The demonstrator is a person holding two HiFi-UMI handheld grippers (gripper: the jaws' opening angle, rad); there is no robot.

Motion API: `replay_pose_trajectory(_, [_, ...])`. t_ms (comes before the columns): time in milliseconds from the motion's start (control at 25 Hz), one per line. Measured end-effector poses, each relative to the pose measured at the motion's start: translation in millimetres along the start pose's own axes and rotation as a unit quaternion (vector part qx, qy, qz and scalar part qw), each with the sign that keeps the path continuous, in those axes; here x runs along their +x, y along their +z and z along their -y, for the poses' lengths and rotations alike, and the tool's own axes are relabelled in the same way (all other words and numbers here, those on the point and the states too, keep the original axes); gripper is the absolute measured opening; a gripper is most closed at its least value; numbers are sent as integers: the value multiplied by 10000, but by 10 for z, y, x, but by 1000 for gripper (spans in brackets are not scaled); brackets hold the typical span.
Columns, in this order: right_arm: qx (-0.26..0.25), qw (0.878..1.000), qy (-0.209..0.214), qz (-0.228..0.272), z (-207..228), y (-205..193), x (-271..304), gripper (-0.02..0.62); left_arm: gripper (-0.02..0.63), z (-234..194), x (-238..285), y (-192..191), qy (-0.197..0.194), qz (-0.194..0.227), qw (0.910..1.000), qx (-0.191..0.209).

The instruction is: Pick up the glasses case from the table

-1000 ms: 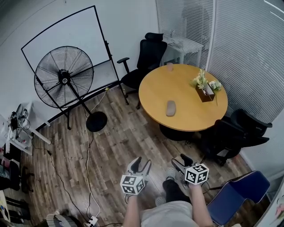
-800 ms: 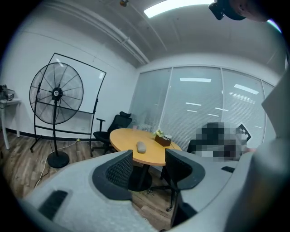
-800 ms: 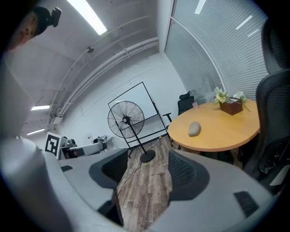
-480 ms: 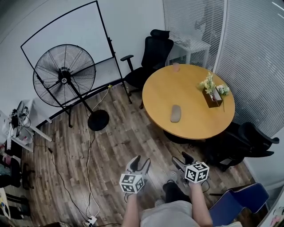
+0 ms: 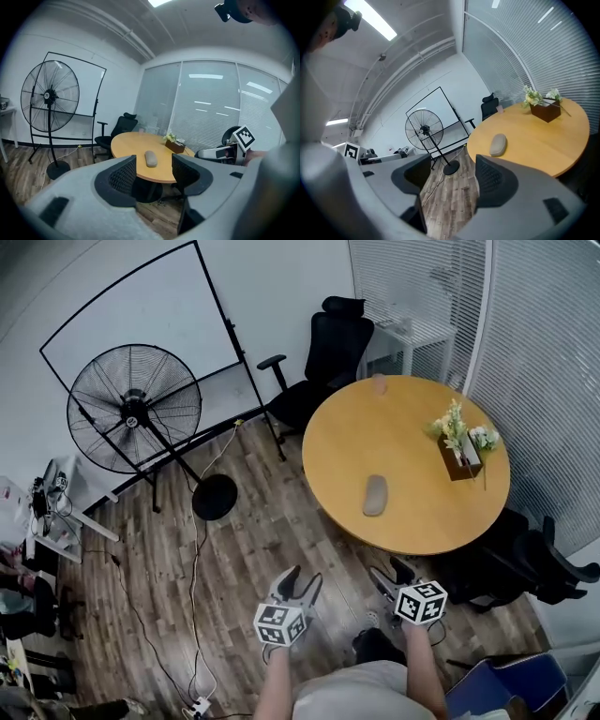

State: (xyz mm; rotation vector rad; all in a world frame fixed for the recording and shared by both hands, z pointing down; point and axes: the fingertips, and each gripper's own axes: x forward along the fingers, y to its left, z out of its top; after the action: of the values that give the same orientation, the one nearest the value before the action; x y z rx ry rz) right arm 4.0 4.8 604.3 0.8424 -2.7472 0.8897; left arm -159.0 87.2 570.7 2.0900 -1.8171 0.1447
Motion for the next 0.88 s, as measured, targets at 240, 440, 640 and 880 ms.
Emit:
replay_pose_trajectory(240, [249, 9996, 99, 87, 351, 306, 288, 279, 224, -92, 440, 244, 124, -182, 9998, -4])
replay_pose_trajectory(440, [314, 9994, 138, 58, 569, 494, 495, 279, 232, -94, 798, 448, 30, -149, 9999, 60])
replay_pose_trajectory(640, [312, 9995, 88, 19, 868, 619, 655, 279, 235, -158, 1156, 476, 106, -163, 9998, 38])
replay_pose_trajectory(880, [295, 9995, -17, -92, 1104, 684, 771, 279, 235, -263, 1373, 418, 225, -144, 9995, -180])
